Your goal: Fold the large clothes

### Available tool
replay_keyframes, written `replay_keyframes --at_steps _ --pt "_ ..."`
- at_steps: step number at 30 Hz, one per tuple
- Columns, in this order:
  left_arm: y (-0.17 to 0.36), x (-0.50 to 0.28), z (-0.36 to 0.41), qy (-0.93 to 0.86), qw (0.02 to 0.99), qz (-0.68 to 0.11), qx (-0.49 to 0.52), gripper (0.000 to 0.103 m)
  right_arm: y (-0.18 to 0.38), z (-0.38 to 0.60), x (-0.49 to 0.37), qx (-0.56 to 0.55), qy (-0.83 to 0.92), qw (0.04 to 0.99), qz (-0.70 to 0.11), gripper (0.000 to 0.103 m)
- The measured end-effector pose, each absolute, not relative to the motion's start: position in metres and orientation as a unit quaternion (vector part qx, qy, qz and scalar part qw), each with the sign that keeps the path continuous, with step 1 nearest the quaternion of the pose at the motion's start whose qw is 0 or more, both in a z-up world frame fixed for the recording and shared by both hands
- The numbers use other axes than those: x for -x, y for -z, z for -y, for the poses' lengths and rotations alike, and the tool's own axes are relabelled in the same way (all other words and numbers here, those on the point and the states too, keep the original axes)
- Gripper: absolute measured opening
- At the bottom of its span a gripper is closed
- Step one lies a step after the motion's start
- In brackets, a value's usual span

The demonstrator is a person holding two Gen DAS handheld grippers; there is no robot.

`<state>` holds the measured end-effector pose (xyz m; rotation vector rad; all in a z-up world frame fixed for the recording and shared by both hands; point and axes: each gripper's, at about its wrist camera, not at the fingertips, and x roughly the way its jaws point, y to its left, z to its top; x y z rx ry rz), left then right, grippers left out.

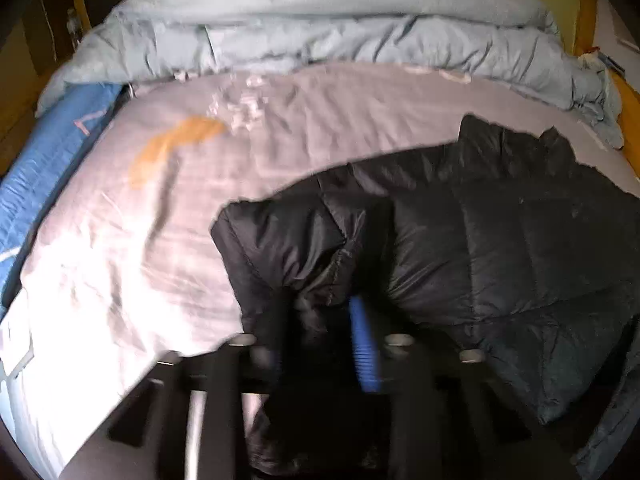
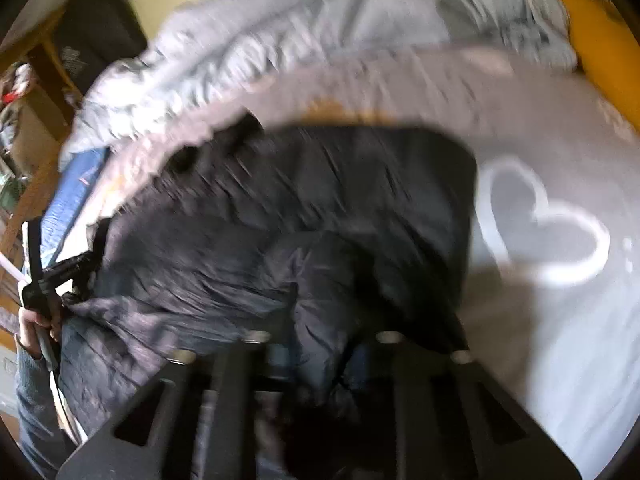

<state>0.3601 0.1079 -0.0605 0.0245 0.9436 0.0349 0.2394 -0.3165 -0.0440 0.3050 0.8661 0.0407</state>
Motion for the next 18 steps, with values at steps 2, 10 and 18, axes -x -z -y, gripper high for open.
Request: replay_keyframes --at_steps 2,10,18 --pt "0.052 -0.353 -0.111 -0.019 0.903 -0.429 -0.005 0.011 0.019 0.307 -0.226 -0.136 -0.028 0.930 -0.341 0.010" --pt "0.036 -0.343 -0.133 -0.061 0.928 -0.366 0.040 0.009 0.019 0.276 -0.245 -0.076 0.026 0.955 -0.284 0.014" --pt "0.059 -0.353 -0.136 -0.067 0.921 -0.380 0.053 0.009 0.050 0.313 -0.263 -0.134 0.096 0.913 -0.374 0.032"
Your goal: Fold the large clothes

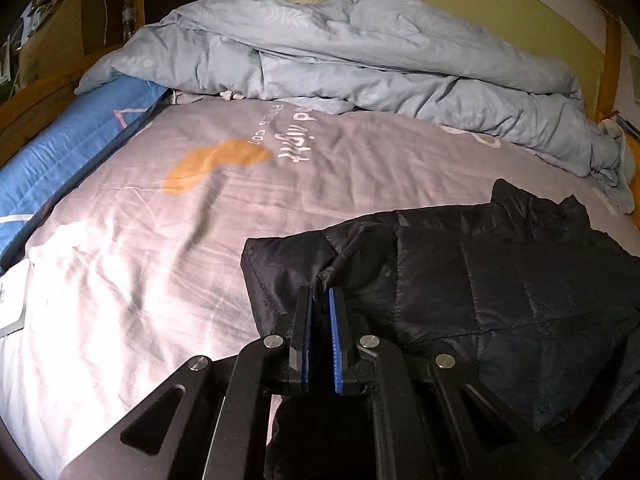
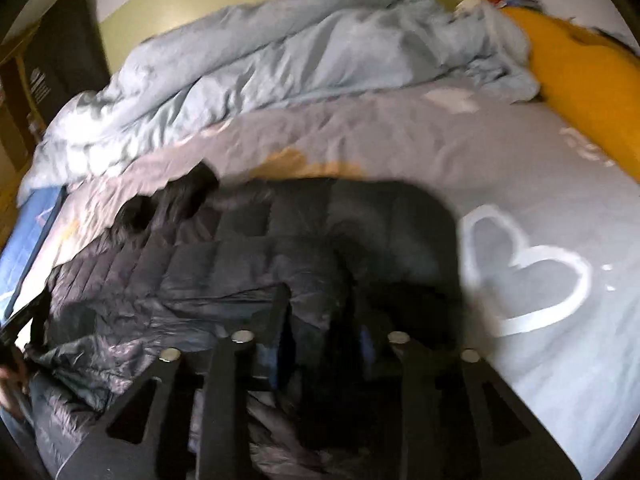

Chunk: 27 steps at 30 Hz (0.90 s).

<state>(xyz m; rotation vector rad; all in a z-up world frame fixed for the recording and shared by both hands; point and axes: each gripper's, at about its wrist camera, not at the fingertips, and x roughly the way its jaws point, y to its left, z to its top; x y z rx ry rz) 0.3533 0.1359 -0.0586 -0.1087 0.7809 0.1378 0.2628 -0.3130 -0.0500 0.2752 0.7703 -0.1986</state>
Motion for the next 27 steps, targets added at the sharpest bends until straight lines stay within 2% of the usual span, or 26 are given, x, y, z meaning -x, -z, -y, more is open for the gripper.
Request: replay_keyframes --at_steps 5,7,10,18,27 --pt "0.038 -0.329 -0.127 -0.083 0.933 -0.348 0.043 0.012 0.028 0.322 -0.239 -0.160 0.077 0.922 -0.344 0.035" --pt "0.026 -0.314 -0.119 -0.062 0.940 -0.332 0.048 0.014 0.016 0.319 -0.236 -0.166 0.061 0.926 -0.334 0.050" --pt "0.017 -0.297 -0.103 -0.026 0.941 -0.335 0.050 0.014 0.015 0.309 -0.240 -0.171 0.032 0.920 -0.351 0.059" --pt "0.050 -0.293 -0.087 -0.037 0.906 -0.416 0.061 0.014 0.060 0.302 -0.272 -0.145 0.048 0.877 -0.456 0.059" --pt "0.071 -0.304 -0.082 -0.056 0.899 -0.433 0.033 0.014 0.069 0.305 -0.280 -0.135 0.062 0.872 -0.466 0.057"
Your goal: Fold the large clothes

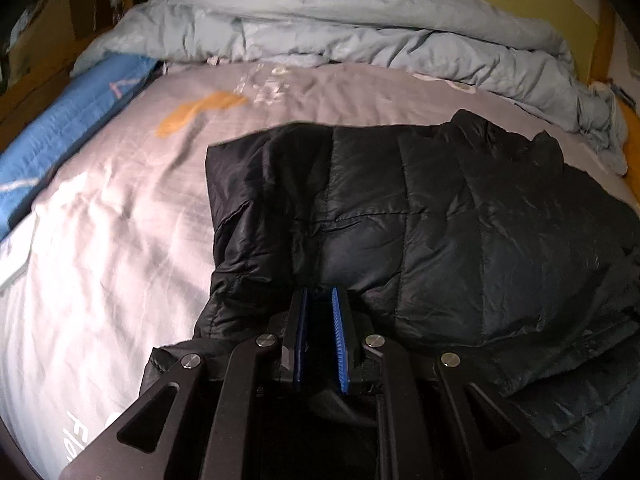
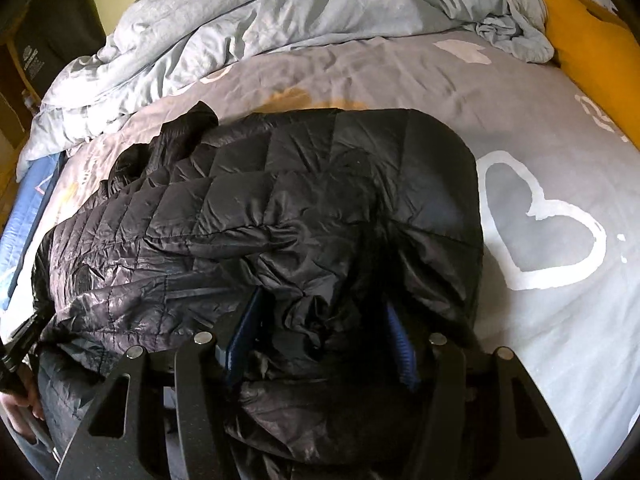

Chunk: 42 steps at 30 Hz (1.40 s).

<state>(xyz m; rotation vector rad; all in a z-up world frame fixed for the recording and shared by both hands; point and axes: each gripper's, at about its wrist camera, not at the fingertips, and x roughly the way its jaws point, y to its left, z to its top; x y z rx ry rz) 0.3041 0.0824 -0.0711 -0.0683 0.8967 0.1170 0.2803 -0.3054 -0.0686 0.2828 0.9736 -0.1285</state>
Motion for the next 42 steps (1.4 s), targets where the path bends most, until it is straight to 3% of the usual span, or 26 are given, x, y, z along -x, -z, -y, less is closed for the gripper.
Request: replay_keyframes --at_steps 5,10,11,12,14,15,19,23,27,31,42 --pt "0.031 -0.274 -0.076 -0.044 0.928 -0.370 0.012 0.014 0.043 0.291 -0.267 -0.108 0.071 0.898 -0.421 0.057" --pt "-0.041 -0.218 -0.075 -0.025 0.955 -0.295 0.003 0.014 -0.015 0.248 -0.227 -0.087 0.018 0.928 -0.362 0.057" --pt "-0.055 -0.204 -0.076 -0.023 0.960 -0.278 0.011 0.020 -0.032 0.239 -0.212 -0.075 0.016 0.937 -0.341 0.059" --pt "-0.064 -0.196 -0.076 -0.019 0.963 -0.270 0.018 0.025 -0.049 0.231 -0.198 -0.067 0.014 0.945 -0.319 0.064" --pt "-0.084 -0.172 -0.073 -0.002 0.967 -0.251 0.032 0.048 -0.078 0.218 -0.166 -0.060 0.016 0.961 -0.269 0.080" --pt "-0.091 -0.162 -0.069 0.001 0.970 -0.242 0.029 0.052 -0.089 0.213 -0.152 -0.056 0.018 0.967 -0.249 0.088" --pt "-0.113 -0.126 -0.053 0.014 0.977 -0.213 0.021 0.057 -0.119 0.196 -0.096 -0.025 0.027 0.981 -0.192 0.099" --pt "-0.126 -0.093 -0.044 0.028 0.983 -0.178 0.033 0.082 -0.120 0.192 -0.052 -0.019 0.049 0.988 -0.148 0.102" --pt "-0.129 -0.061 -0.032 0.025 0.989 -0.142 0.023 0.089 -0.106 0.198 -0.025 -0.051 0.049 0.988 -0.134 0.102" --pt "-0.124 -0.035 -0.029 0.016 0.994 -0.106 0.026 0.103 -0.091 0.194 -0.007 -0.053 0.081 0.987 -0.130 0.102" --pt "-0.083 -0.017 -0.018 -0.012 0.996 -0.085 -0.003 0.103 -0.048 0.167 -0.003 -0.027 0.026 0.987 -0.154 0.102"
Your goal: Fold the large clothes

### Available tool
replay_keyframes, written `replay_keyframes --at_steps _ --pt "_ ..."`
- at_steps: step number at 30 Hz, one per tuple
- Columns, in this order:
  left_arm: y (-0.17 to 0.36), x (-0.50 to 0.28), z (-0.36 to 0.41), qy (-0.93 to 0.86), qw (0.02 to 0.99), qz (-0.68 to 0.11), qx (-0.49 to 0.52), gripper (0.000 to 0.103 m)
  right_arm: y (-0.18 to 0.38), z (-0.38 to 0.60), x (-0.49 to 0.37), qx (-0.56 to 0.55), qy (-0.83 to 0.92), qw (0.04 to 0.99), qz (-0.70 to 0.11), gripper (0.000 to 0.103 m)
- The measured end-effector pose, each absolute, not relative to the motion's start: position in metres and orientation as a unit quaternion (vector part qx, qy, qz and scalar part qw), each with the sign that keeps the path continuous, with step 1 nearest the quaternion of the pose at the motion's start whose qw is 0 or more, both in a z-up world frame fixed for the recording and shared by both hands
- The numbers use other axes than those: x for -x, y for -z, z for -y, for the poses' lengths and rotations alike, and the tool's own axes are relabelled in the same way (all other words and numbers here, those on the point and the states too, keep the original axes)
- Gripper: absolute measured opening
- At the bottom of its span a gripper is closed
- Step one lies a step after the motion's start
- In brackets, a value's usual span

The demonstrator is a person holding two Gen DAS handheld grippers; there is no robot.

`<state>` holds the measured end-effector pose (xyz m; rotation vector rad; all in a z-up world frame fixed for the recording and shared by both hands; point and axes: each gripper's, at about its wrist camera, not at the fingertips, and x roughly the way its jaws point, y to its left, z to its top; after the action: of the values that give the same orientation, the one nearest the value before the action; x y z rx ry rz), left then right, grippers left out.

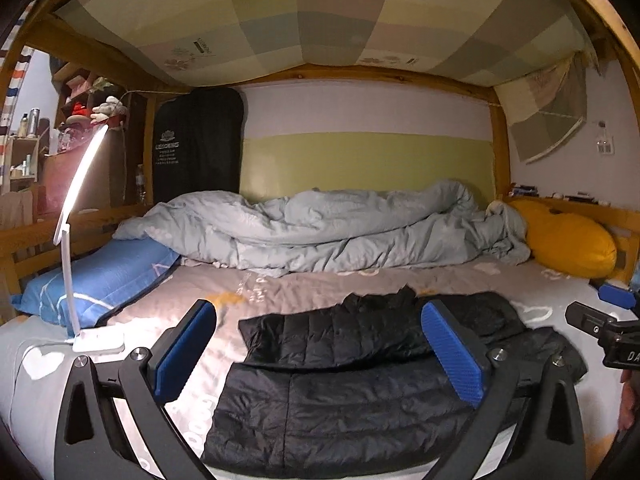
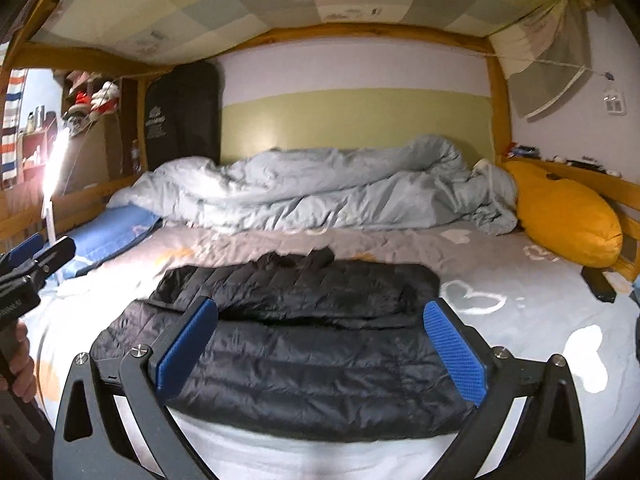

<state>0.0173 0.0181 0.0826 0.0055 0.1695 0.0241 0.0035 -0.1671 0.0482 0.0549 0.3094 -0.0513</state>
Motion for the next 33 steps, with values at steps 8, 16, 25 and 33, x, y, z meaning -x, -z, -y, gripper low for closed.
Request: replay_keyframes --at_steps 8,16,25,33 --pt "-0.046 -0.020 -0.028 -0.019 0.994 -0.104 0.014 0.103 -0.017 0.153 -0.018 -0.014 0.018 0.981 -0.192 0.102" --pt "-0.021 -0.026 -0.018 -0.011 0.992 -0.123 -0.024 0.103 0.002 0.150 -0.025 -0.014 0.011 0.976 -0.219 0.102" --pt "0.017 -0.043 0.000 -0.008 0.979 -0.188 -0.073 0.103 0.048 0.138 -0.043 0.055 -0.029 0.948 -0.312 0.102" --pt "0.075 -0.059 0.025 0.023 0.954 -0.258 -0.149 0.103 0.084 0.124 -0.053 0.134 -0.020 0.927 -0.350 0.102"
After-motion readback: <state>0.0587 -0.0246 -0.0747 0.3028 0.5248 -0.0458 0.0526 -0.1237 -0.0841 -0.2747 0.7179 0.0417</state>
